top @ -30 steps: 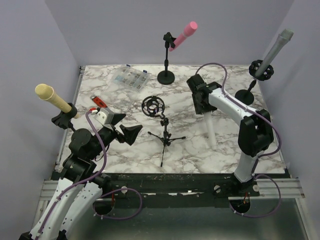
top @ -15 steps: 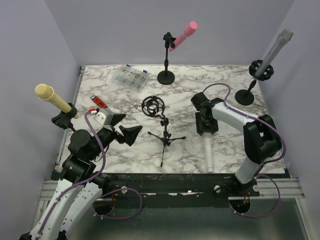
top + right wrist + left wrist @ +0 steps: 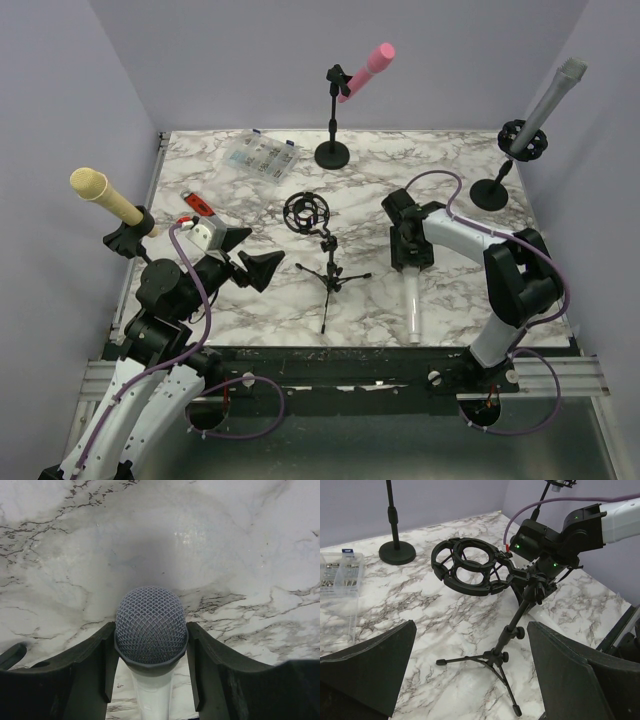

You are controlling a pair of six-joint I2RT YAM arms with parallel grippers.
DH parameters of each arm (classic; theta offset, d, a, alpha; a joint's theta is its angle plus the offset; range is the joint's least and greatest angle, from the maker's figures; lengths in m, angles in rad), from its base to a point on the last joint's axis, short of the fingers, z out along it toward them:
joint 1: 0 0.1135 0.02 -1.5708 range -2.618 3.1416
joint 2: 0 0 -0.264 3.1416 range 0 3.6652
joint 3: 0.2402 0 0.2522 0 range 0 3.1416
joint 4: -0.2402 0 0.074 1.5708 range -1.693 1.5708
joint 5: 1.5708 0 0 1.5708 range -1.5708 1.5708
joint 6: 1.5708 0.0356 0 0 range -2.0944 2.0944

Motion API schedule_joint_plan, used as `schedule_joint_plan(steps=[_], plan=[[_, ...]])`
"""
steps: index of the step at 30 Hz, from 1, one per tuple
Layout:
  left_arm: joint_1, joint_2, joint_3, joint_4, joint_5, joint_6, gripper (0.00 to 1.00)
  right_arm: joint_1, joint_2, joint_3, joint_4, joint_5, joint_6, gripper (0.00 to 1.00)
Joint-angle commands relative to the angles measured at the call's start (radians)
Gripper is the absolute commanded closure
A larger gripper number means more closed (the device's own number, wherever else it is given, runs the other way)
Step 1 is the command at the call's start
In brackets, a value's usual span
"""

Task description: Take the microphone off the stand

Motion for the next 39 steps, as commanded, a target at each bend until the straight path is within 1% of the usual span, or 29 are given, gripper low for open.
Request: schedule_joint_plan(steps=[1,4,11,13,15,17,26,30,34,37,39], plan=[[0.005,0.001,-0.003,0.015,0.021,-0.004,0.01,-0.004,0.014,-0.013,0.029,-0.006,0.013,0.75],[0.005,-0.004,-0.002,0.014,0.013,-0.003,0.01,-0.004,0.019,-0.017,0.04,-0.015,0.011,0.71],[0.005,-0.002,-0.003,0.013,0.011,-0.003,0.01,-0.003,0.022,-0.019,0.048,-0.018,0.003,0.56],[0.005,-0.003,-0.003,0.012,0.008,-0.003,0.01,-0.003,0.018,-0.023,0.051,-0.02,0.002,0.5],[0.006,-0.005,-0.003,0.012,0.009,-0.003,0.01,-0.004,0.017,-0.024,0.052,-0.019,0.0,0.42],[0.006,-0.006,-0.002,0.012,0.008,-0.003,0.01,-0.004,0.016,-0.024,0.052,-0.017,-0.005,0.37],[0.005,-0.009,-0.003,0.012,0.004,-0.002,0.01,-0.004,-0.013,0.001,0.054,-0.02,-0.02,0.24],[0.005,-0.007,-0.003,0.011,0.005,-0.001,0.01,-0.004,-0.063,0.053,0.029,-0.024,-0.043,0.2],[0.005,-0.008,-0.002,0.012,0.005,0.0,0.01,-0.003,-0.153,0.113,0.012,-0.029,-0.091,0.16],[0.006,-0.014,-0.001,0.018,0.0,-0.019,0.01,-0.003,-0.245,0.112,0.053,-0.064,-0.123,0.13],[0.004,-0.017,-0.004,0.033,0.005,-0.064,0.01,-0.004,-0.316,0.084,0.104,-0.134,-0.114,0.11]])
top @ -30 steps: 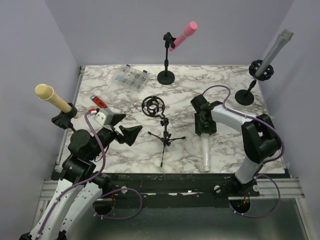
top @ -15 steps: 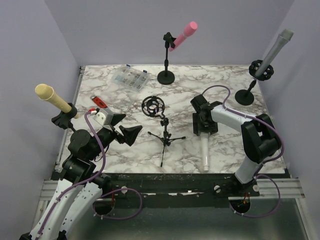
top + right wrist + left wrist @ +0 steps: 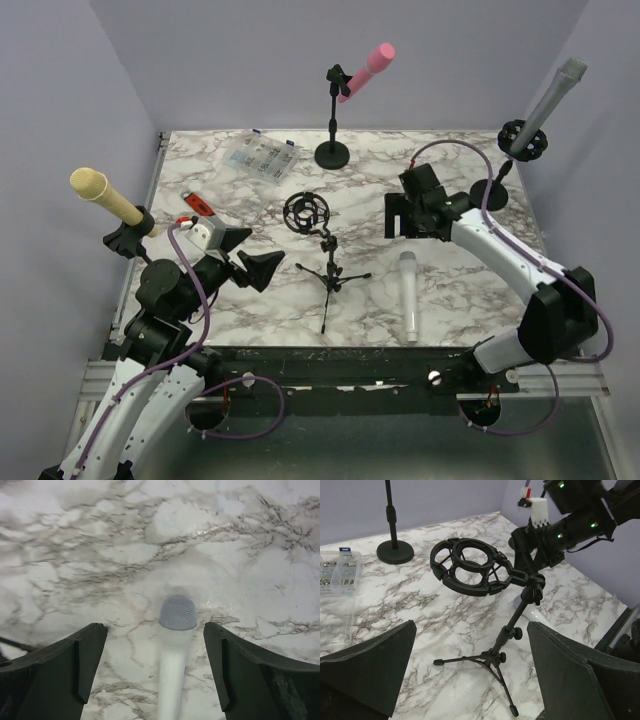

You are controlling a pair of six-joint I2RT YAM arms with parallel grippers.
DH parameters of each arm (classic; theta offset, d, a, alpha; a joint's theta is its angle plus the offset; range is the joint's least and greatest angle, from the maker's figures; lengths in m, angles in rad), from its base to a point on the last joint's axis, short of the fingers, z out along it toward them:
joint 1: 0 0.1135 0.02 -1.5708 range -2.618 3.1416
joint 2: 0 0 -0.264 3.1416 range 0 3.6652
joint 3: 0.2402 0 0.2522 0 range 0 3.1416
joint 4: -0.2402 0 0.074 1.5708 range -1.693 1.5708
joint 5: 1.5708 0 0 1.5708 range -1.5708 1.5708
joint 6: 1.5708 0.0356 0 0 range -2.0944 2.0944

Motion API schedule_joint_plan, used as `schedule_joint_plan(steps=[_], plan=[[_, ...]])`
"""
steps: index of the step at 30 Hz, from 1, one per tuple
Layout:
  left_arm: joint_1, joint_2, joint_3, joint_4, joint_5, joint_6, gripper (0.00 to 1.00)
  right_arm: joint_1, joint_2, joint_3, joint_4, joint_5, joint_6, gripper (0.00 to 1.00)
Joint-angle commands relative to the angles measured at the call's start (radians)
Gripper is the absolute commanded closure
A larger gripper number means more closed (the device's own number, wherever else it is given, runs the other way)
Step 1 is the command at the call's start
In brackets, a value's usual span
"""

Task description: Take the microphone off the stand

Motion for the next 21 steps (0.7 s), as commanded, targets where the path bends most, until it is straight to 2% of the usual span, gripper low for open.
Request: schedule_joint_plan(steps=[1,2,7,9,11,15,19,21], plan=[[0.004,-0.016,-0.003,0.039,0.011,-0.089,0.01,-0.003,-0.157,-0.023,0.095,-0.15,-0.014,0.1],[0.004,-0.013,-0.001,0.047,0.016,-0.119,0.01,-0.004,-0.186,-0.044,0.124,-0.212,0.013,0.1],[0.005,0.034,0.03,0.026,0.047,-0.241,0.01,-0.003,-0.25,-0.166,0.289,-0.762,0.146,0.1],[0.005,0.054,0.045,0.004,0.065,-0.26,0.01,-0.004,-0.268,-0.243,0.414,-0.943,0.235,0.1],[0.005,0.064,0.051,-0.006,0.083,-0.272,0.01,-0.004,-0.265,-0.337,0.612,-1.124,0.343,0.11],[0.005,0.065,0.051,0.006,0.127,-0.282,0.01,-0.003,-0.217,-0.451,0.878,-1.273,0.504,0.14],[0.004,0.053,0.035,0.01,0.143,-0.298,0.01,-0.003,-0.149,-0.525,1.134,-1.351,0.642,0.17],[0.004,0.044,0.016,0.023,0.152,-0.318,0.01,-0.003,-0.107,-0.553,1.264,-1.373,0.712,0.22]])
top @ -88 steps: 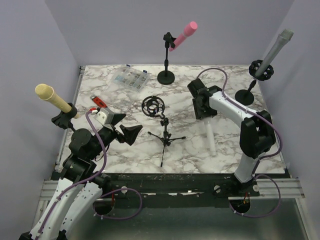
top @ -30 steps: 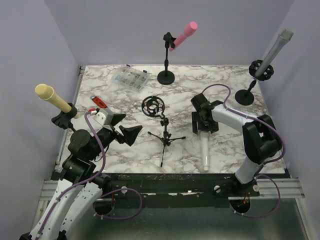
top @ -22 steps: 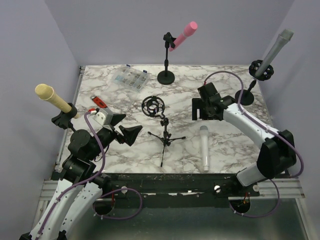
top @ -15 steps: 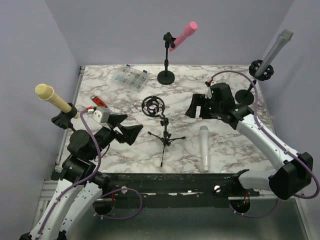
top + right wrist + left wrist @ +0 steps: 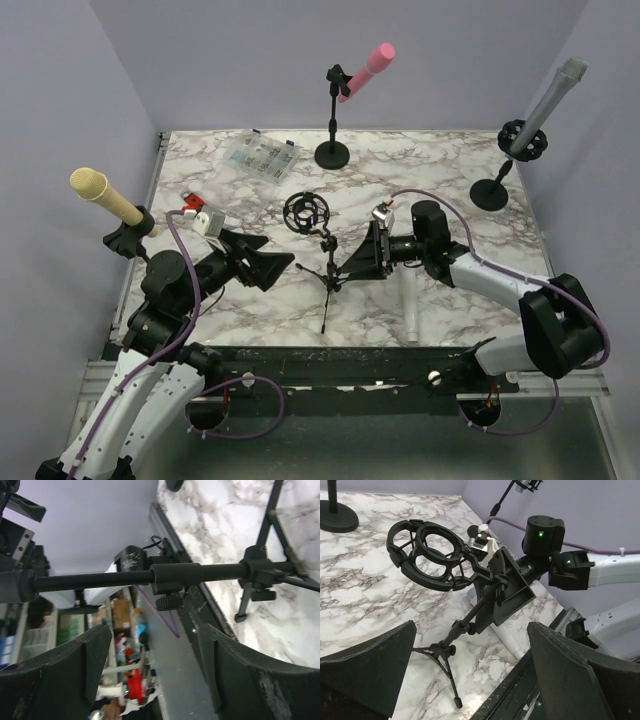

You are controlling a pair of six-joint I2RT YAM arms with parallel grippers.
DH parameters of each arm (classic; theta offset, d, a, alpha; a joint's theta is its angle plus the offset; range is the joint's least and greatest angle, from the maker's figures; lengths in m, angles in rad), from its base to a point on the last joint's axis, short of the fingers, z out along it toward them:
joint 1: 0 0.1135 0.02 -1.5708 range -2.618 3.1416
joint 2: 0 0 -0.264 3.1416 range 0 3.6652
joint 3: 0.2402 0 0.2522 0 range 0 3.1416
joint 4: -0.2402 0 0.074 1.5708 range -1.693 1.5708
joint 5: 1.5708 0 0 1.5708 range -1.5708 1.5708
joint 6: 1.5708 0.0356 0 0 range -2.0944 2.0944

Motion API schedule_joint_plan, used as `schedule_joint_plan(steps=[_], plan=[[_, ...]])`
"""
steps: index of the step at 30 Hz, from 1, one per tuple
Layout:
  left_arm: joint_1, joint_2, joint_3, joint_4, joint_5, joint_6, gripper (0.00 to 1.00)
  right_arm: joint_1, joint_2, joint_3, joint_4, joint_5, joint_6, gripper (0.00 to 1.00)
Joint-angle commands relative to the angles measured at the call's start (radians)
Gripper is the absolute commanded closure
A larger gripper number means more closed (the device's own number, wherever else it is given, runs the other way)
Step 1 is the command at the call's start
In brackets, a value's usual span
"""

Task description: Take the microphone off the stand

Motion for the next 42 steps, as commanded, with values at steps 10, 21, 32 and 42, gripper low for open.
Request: schedule_joint_plan(steps=[10,21,32,42], plan=[[0.004,-0.035,-0.012,0.014,0.078,-0.074,0.01,0.005,0.232,-0.05,0.549,-0.195,0.243,0.34],[0.005,-0.009,0.023,-0.019,0.07,-0.035,0.01,0.04,0.357,-0.069,0.819,-0.205,0.396,0.52],[0.005,-0.008,0.022,-0.017,0.066,-0.033,0.01,0.049,0.383,-0.088,0.868,-0.211,0.416,0.52],[0.004,-0.025,0.013,-0.023,0.062,-0.033,0.01,0.049,0.36,-0.111,0.824,-0.196,0.381,0.56]])
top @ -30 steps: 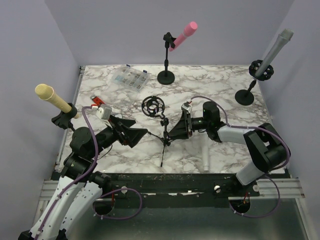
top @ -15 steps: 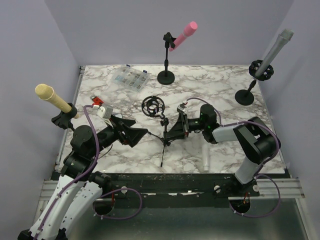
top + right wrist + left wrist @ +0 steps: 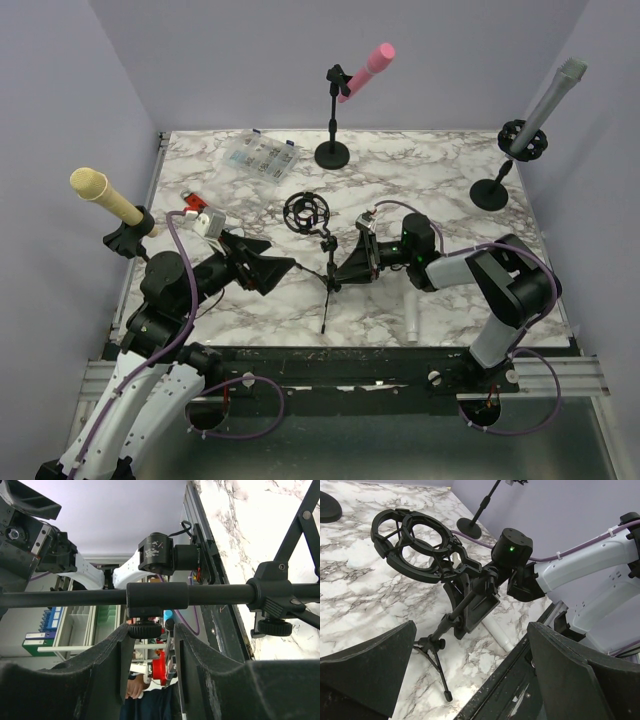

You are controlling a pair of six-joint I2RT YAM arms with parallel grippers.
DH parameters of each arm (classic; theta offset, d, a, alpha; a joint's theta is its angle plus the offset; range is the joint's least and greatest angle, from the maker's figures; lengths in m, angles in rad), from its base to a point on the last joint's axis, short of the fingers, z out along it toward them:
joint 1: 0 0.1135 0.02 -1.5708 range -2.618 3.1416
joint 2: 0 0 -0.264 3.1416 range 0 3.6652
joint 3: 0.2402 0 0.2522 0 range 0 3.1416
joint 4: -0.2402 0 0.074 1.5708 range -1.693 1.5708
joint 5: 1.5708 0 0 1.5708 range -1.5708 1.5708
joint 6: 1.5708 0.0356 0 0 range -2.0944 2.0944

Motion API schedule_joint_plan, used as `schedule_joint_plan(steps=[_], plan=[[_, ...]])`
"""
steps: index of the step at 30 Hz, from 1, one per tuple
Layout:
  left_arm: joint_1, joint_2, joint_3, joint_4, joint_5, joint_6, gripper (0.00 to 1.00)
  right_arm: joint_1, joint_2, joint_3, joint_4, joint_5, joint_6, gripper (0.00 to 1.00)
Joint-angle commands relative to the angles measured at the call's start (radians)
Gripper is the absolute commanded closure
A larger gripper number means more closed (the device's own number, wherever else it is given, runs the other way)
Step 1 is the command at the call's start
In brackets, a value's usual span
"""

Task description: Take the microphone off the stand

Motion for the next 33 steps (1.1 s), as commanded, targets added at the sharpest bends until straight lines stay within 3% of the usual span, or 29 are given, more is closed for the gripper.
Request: schedule_joint_plan(steps=[1,14,20,22,28,33], plan=[[0.006,-0.012,0.01,-0.001,0.01,0.009,0.01,0.007,-0.004,0.002,-0.013,-0.007,-0.038,0.56],[0.005,-0.038,-0.004,-0.012,-0.004,0.01,0.01,0.01,0.009,0.028,-0.018,-0.003,-0.037,0.62],[0.004,-0.038,-0.008,-0.011,-0.002,0.007,0.01,0.011,-0.013,0.031,-0.064,0.02,-0.071,0.89],[0.005,-0.04,-0.008,-0.014,-0.003,0.007,0.01,0.011,-0.03,0.038,-0.145,0.04,-0.129,0.99],[0.004,-0.057,-0.016,-0.024,-0.016,0.009,0.01,0.018,-0.093,0.125,-0.627,0.183,-0.479,0.99],[0.005,-0.067,-0.018,-0.028,-0.023,0.009,0.01,0.022,-0.133,0.143,-0.728,0.27,-0.569,0.99]])
